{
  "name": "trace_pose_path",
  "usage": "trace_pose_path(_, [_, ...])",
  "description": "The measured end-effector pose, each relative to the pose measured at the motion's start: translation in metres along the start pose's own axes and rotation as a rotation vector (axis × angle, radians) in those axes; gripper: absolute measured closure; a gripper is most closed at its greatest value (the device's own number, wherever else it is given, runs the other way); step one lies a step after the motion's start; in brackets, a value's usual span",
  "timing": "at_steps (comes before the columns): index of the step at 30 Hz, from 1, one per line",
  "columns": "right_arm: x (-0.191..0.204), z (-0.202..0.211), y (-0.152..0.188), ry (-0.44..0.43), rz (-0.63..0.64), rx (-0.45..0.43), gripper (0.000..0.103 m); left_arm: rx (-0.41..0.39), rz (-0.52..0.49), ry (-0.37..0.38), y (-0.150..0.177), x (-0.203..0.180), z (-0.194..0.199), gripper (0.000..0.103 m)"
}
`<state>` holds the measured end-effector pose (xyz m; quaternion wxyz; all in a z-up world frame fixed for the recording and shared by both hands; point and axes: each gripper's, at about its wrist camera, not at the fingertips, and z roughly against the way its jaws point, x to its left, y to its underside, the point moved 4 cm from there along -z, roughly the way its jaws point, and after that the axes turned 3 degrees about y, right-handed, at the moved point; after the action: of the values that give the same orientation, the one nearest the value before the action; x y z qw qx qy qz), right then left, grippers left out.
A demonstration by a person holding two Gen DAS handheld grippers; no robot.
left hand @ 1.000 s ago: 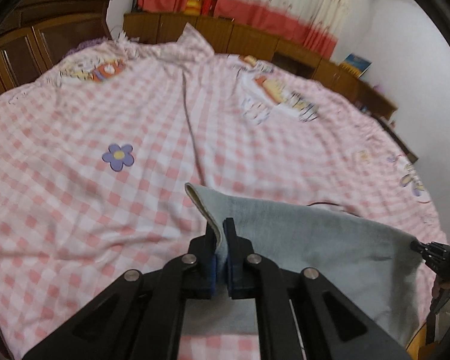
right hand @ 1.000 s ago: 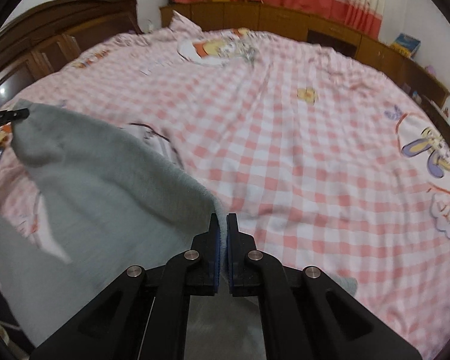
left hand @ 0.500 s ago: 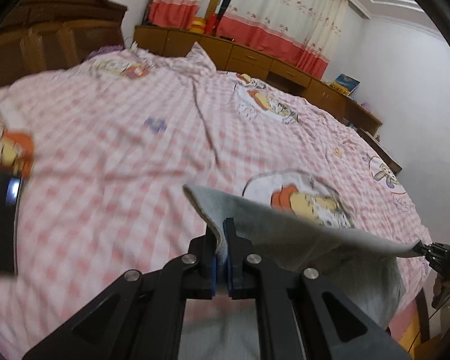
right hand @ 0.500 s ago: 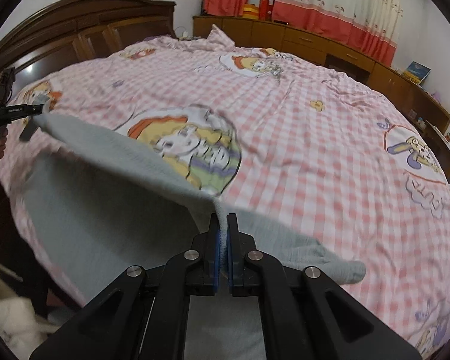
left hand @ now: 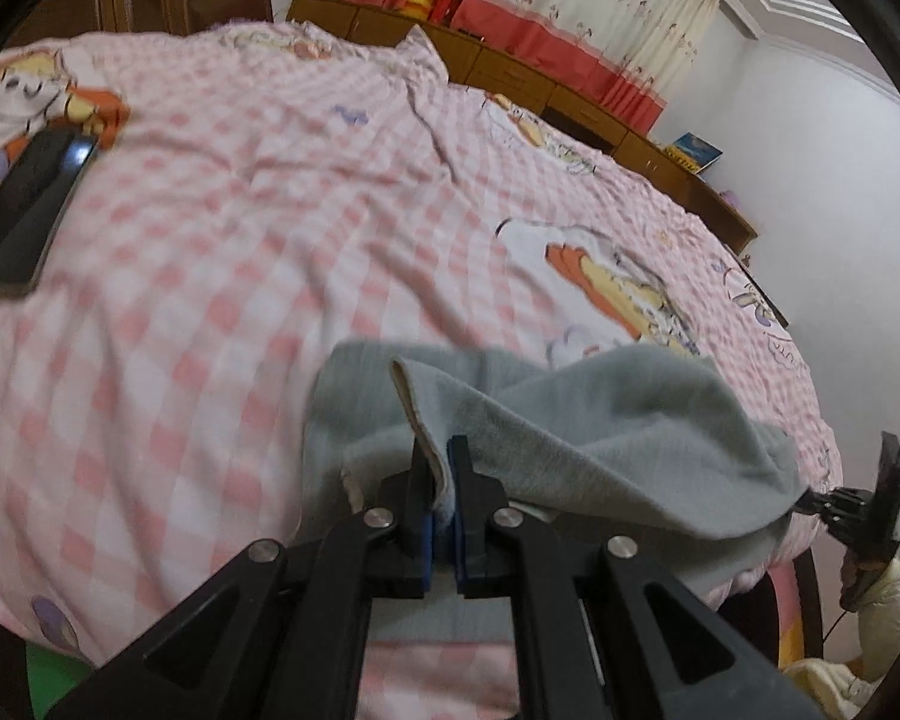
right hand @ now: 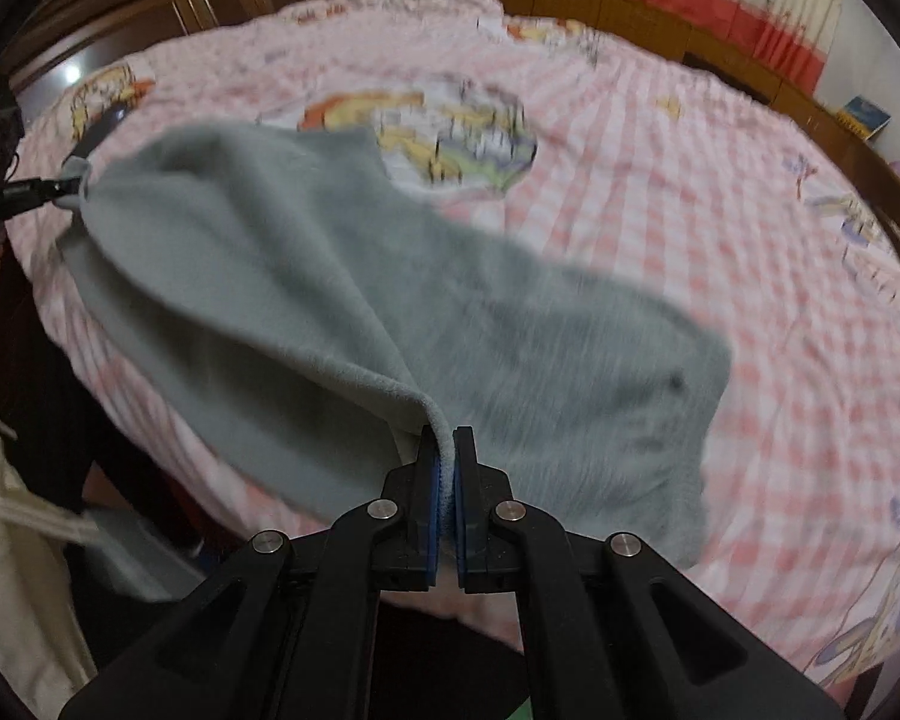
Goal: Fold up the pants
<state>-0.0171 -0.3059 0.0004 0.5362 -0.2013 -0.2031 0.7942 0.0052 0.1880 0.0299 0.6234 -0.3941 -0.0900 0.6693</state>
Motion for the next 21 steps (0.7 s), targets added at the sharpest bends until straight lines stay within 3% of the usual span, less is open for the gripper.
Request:
trace_pose_path(6, [0.005,-0.01,0.011,0.02,-0.01,0.061,0.097,0.023,0.026,-0.007,0.016,0.009,0.002,0.097])
trace_pose_path(9, [0.009,-0.005,0.009,0.037,0.004,0.074,0.088,0.033,0.026,-0.037,0.024,0.014,0.007,0.088])
trace_pose_path(15, [0.019,0.026,-0.009,0.019,0.021,0.018,0.08,0.028,0.073,-0.03,0.037,0.02,0.022,0.066])
trace_pose_path(18, [0.036,0.04,-0.025,-0.001,0.053,-0.019,0.071,0.022,0.072,-0.035,0.042,0.019,0.032,0.063])
trace_pose_path(21, [0.067,0.041,-0.041,-0.043,0.113,-0.046,0.07,-0.003,0.074,-0.037,0.039,0.019,0.044,0.058])
